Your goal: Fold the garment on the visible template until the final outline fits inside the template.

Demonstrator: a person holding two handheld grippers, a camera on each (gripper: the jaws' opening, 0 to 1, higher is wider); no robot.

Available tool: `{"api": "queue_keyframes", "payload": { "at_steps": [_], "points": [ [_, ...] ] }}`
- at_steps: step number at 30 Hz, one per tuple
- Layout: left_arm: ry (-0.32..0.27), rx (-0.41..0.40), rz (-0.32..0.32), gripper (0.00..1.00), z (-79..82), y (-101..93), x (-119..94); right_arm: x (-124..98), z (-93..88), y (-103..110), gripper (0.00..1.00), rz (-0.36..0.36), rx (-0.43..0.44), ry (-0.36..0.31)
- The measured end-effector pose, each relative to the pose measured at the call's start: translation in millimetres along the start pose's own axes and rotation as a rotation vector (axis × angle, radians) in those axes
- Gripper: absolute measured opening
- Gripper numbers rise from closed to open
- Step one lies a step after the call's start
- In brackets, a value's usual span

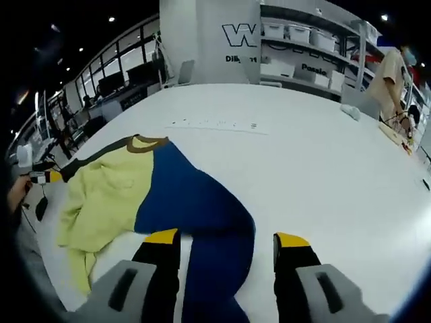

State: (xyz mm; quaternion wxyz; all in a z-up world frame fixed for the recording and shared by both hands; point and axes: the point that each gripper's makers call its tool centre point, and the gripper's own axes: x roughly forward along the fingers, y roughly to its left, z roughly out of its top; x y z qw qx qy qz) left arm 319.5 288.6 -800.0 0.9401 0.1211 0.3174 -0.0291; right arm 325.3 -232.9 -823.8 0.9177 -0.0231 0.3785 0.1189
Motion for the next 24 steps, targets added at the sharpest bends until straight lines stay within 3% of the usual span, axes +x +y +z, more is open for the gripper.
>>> {"api": "queue_keyframes", "payload": {
  "at_steps": [5,11,13,17,24],
  "points": [
    [-0.028,-0.013,-0.062,0.90,9.8,-20.1,-10,-12,-6.5,19,0.58,0.038,-0.016,-0.009],
    [-0.063,-0.012,-0.143,0.98,17.3,-48.3,-26,-28,1.3,49,0.65,0.117,-0.022,-0.059],
    [-0.046,-0.020,-0.214,0.99,13.6,-66.5,-33,-31,1.4,61,0.66,0.141,-0.025,-0.068],
    [-0.053,-0.036,-0.293,0.99,10.0,-90.9,-47,-39,-8.0,94,0.66,0.213,-0.034,-0.069],
    [-0.029,-0.016,-0.360,0.99,-4.5,-125.1,-63,-48,-31.8,145,0.63,0.328,-0.090,-0.039]
  ]
}}
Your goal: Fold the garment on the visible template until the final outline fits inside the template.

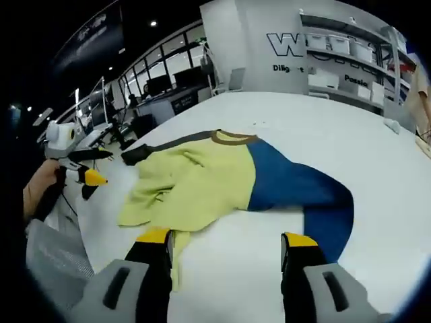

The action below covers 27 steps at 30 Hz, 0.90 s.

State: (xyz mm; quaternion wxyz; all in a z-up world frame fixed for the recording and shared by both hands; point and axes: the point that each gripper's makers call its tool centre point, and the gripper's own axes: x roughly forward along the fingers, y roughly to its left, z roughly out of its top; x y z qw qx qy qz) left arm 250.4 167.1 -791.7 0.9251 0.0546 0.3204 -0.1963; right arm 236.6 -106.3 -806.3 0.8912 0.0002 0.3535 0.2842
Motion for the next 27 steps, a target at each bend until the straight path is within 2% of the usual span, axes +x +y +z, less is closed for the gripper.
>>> {"api": "queue_keyframes", "payload": {
  "at_steps": [3,6,10,13,17,21,24,27],
  "points": [
    [0.024,0.006,-0.020,0.98,-11.0,-14.6,1,3,-9.4,19,0.62,0.046,-0.070,0.031],
    [0.053,0.029,-0.037,0.95,-19.8,-19.7,3,5,-16.0,35,0.58,0.082,-0.127,0.048],
    [0.089,-0.034,-0.033,0.83,-32.4,-25.0,7,10,-27.8,50,0.52,0.113,-0.144,0.078],
    [0.113,-0.073,-0.063,0.74,-40.0,-33.8,8,12,-38.0,55,0.46,0.113,-0.170,0.097],
    [0.147,-0.072,-0.059,0.68,-45.5,-39.7,9,13,-50.2,58,0.37,0.119,-0.161,0.116],
    [0.193,-0.064,-0.088,0.51,-52.9,-50.1,11,18,-61.9,54,0.32,0.107,-0.197,0.169],
    [0.218,-0.083,-0.100,0.49,-58.6,-57.5,11,18,-61.4,53,0.29,0.109,-0.199,0.165],
    [0.242,-0.113,-0.127,0.44,-63.3,-68.0,12,20,-64.2,52,0.26,0.119,-0.156,0.166]
  ]
}}
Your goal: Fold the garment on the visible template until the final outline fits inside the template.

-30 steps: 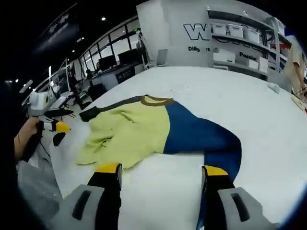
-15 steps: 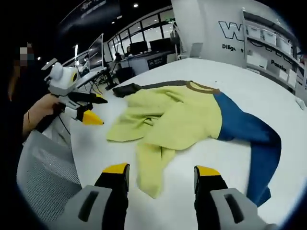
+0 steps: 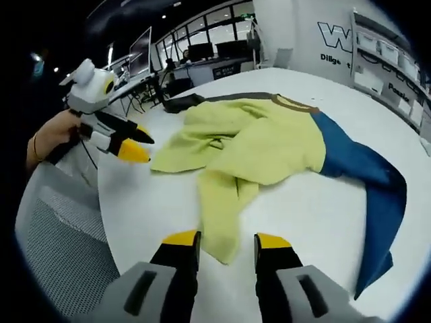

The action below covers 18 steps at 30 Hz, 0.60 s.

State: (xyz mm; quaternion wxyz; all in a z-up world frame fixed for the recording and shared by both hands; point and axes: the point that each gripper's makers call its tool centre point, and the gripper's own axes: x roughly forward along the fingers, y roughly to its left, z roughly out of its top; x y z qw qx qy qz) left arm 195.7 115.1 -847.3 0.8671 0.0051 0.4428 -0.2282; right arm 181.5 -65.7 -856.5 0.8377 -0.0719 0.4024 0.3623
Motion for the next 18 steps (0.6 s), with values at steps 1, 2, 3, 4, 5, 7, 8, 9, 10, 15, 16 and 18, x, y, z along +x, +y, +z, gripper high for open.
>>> {"api": "queue_keyframes", "payload": {
  "at_steps": [1,2,3,4,5,7,8,9,10,15,16,18],
  "points": [
    [0.004,-0.015,0.000,0.44,-1.1,-2.3,1,1,-1.8,0,0.25,-0.001,0.001,0.001],
    [0.001,-0.036,0.000,0.44,-1.1,-4.1,3,0,-3.5,0,0.23,-0.001,0.000,0.003],
    [0.002,-0.045,-0.004,0.43,-1.4,-5.4,4,0,-4.1,0,0.22,-0.002,0.000,0.002],
    [0.002,-0.062,-0.004,0.43,-1.6,-6.5,5,0,-4.3,0,0.20,0.000,0.002,-0.002],
    [0.000,-0.060,0.003,0.42,-1.2,-6.1,6,0,-4.2,2,0.17,0.009,0.004,-0.007],
    [0.006,-0.049,0.027,0.38,-2.9,-5.0,8,1,-5.4,3,0.14,0.013,0.005,-0.006],
    [0.013,-0.058,0.035,0.35,-5.0,-4.5,9,2,-6.2,3,0.13,0.011,-0.003,-0.004],
    [0.017,-0.069,0.034,0.33,-6.3,-4.9,10,3,-7.1,3,0.12,0.007,-0.015,-0.002],
    [0.022,-0.080,0.032,0.32,-7.7,-5.4,11,3,-8.6,2,0.11,0.003,-0.025,0.005],
    [0.027,-0.119,0.048,0.20,-11.5,-3.3,11,3,-9.0,4,0.07,0.009,-0.035,0.005],
    [0.030,-0.120,0.051,0.18,-11.9,-2.7,14,3,-9.3,4,0.05,0.010,-0.034,0.005],
    [0.040,-0.107,0.061,0.15,-14.6,-3.9,12,3,-9.8,5,0.00,0.017,-0.031,0.006]
  ]
}}
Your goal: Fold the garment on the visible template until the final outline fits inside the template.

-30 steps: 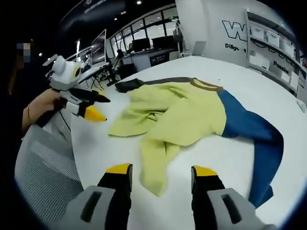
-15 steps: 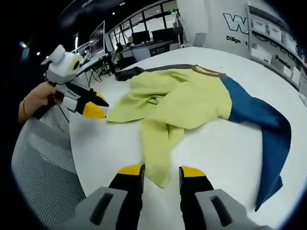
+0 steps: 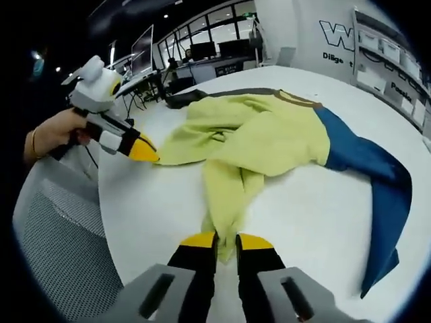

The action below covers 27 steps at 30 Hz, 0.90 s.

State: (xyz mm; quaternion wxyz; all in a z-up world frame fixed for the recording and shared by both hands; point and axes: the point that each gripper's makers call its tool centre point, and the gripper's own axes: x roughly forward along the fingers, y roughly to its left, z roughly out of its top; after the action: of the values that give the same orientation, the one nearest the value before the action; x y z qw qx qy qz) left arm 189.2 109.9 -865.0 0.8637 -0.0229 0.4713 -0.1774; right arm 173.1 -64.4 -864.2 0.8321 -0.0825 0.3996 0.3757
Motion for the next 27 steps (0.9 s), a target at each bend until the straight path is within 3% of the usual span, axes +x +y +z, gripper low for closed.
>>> {"api": "queue_keyframes", "payload": {
  "at_steps": [6,10,13,21,27],
  "points": [
    [0.013,0.125,0.051,0.09,-0.1,3.6,1,1,-0.1,1,0.00,0.001,-0.017,0.003],
    [0.031,0.140,0.038,0.08,-2.1,3.3,-1,-5,0.3,0,0.00,0.003,0.000,0.016],
    [0.025,0.269,0.071,0.08,-1.3,13.7,-8,-14,0.0,-3,0.00,-0.004,0.025,0.026],
    [0.016,0.260,0.055,0.08,0.1,19.5,-21,-28,-1.9,-8,0.00,-0.028,0.033,0.021],
    [0.008,0.310,0.090,0.08,4.6,46.9,-52,-58,3.1,-16,0.00,-0.078,0.089,-0.046]
  ]
}}
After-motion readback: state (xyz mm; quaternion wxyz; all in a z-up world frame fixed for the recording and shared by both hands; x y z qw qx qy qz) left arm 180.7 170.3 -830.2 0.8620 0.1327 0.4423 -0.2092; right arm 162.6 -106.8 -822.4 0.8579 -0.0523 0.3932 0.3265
